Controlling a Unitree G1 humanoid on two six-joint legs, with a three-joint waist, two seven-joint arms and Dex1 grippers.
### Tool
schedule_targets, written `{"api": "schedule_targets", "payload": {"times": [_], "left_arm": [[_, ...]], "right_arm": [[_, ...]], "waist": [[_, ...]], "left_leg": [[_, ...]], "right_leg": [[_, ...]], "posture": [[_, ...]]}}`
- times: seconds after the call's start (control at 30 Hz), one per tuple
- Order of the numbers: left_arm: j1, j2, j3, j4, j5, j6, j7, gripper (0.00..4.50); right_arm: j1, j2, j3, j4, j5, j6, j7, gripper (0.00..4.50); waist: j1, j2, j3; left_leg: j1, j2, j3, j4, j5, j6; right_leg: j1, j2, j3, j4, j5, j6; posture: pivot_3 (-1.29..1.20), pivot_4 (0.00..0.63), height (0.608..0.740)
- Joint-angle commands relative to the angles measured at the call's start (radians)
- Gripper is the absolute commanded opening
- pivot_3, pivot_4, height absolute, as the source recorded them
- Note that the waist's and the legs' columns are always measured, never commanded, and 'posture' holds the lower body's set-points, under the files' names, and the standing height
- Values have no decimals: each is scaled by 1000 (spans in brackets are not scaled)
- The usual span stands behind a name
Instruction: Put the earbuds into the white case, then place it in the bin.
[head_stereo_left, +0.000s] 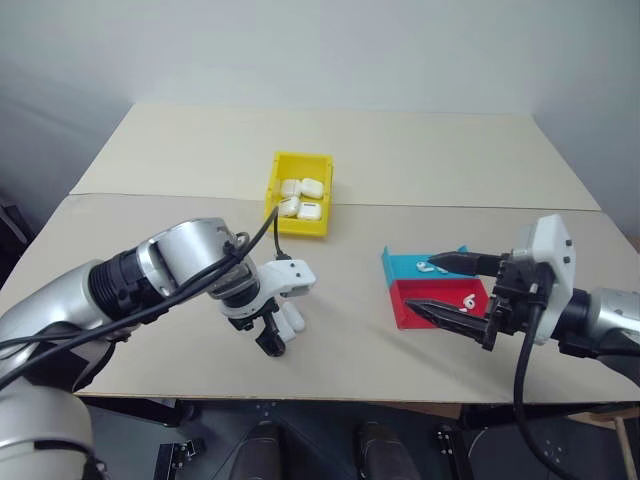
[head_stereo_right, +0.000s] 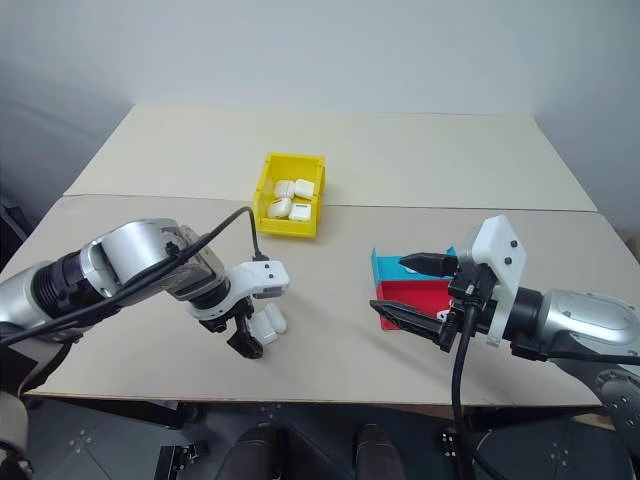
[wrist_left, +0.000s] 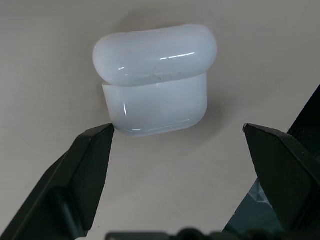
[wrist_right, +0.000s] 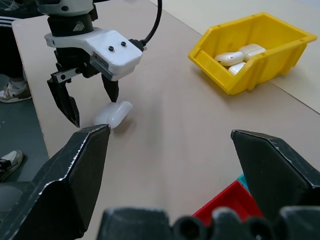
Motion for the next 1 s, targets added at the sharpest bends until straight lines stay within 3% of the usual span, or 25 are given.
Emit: {"api": "schedule_targets", "payload": {"times": [0.03, 0.23, 1.0], "left_arm": [[4, -9, 40, 0, -34, 2, 57, 4488], [3, -19, 44, -2, -49, 2, 143, 4488], [-10, -56, 40, 34, -144, 2, 234, 4488]], "right_arm": [[0, -2, -38, -29, 24, -9, -3, 4500], [5, -2, -42, -33, 29, -9, -7, 4500], [10, 0, -42, -34, 24, -14, -9, 4500]], "waist": [[0, 0, 0], [0, 0, 0], [0, 0, 0]], "left_leg": [[0, 0, 0, 0, 0, 0], [0, 0, 0, 0, 0, 0], [0, 0, 0, 0, 0, 0]], "right_leg": [[0, 0, 0, 0, 0, 0], [0, 0, 0, 0, 0, 0], [0, 0, 0, 0, 0, 0]], "posture": [[0, 150, 740], [0, 150, 740], [0, 150, 740]]}}
